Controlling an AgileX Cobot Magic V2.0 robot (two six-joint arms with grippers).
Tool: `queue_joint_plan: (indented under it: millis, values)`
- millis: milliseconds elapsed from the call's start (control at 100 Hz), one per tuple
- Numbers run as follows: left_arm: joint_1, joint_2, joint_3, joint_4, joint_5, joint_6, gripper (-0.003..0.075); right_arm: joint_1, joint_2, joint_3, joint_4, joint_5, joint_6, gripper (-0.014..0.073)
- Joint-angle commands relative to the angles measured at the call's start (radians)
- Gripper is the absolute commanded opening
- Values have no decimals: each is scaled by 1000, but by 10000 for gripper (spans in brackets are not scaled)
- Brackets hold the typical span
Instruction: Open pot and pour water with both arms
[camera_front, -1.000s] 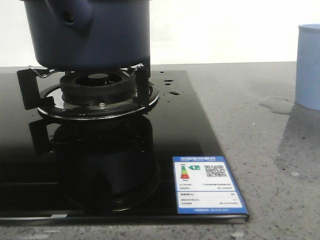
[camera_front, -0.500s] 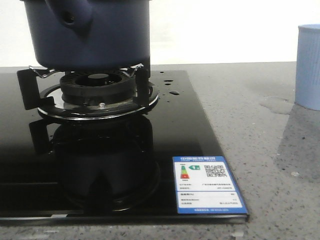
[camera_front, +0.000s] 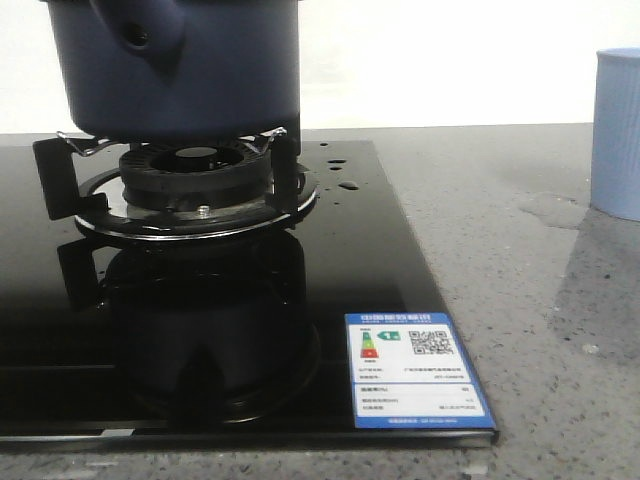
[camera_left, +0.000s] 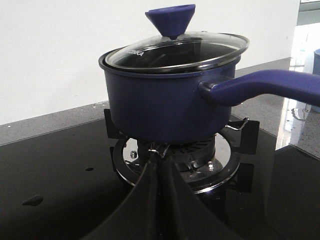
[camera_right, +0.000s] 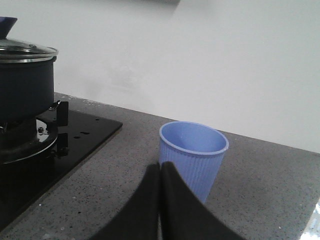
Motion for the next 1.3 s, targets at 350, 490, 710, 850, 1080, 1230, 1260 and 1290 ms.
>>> queue_joint_plan:
  millis: [350, 490, 710, 850, 1080, 1230, 1260, 1290]
  values:
    - [-1, 3, -22, 4, -95, -9, -19, -3, 6, -28, 13, -84, -11, -66]
    - [6, -34, -22, 346, -164, -237, -19, -3, 6, -28, 13, -84, -11, -66]
    - [41, -174, 18, 999, -217, -941, -19, -3, 6, -28, 13, -84, -11, -66]
    - [41, -270, 115, 1214, -304, -1193, -19, -3, 6, -28, 13, -84, -11, -66]
    - [76, -355, 271, 1498, -325, -1538, -19, -3, 6, -28, 13, -84, -11, -66]
    - [153, -364, 269, 1527, -74, -1538, -19, -3, 6, -28, 13, -84, -11, -66]
    - [164, -364, 269, 1517, -61, -1538, -19, -3, 6, -28, 13, -84, -11, -66]
    - [172, -364, 269, 1517, -60, -1538, -19, -3, 6, -28, 13, -84, -11, -66]
